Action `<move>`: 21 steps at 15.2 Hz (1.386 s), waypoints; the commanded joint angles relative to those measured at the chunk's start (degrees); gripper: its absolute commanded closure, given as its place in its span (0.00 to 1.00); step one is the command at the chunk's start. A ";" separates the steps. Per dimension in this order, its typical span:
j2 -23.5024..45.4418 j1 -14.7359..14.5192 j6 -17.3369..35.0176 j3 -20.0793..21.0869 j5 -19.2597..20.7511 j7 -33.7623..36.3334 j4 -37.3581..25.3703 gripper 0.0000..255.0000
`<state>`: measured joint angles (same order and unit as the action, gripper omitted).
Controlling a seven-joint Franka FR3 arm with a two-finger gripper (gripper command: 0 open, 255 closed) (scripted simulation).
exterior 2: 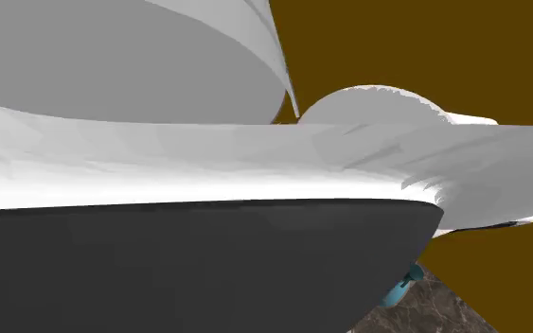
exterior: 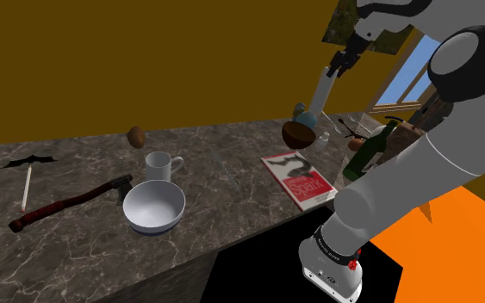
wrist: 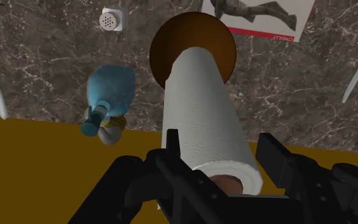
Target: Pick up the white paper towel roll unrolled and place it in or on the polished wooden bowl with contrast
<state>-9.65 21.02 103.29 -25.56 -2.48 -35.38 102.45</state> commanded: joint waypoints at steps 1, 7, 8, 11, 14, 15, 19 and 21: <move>-0.31 0.02 1.75 0.05 0.12 -0.02 2.00 1.00; -0.78 0.12 6.39 0.01 0.25 -0.29 7.08 1.00; -0.81 0.13 7.16 -0.01 0.25 -0.35 7.88 1.00; -0.81 0.17 9.46 -0.08 0.21 -0.57 10.18 1.00; -0.68 0.21 11.75 -0.18 0.10 -0.83 12.37 1.00; -0.62 0.22 12.51 -0.22 0.05 -0.92 13.07 1.00; -0.21 0.24 15.55 -0.39 -0.23 -1.37 15.76 1.00; -0.14 0.24 15.96 -0.42 -0.27 -1.44 16.11 1.00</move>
<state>-9.87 21.27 118.92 -25.97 -2.71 -36.77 118.34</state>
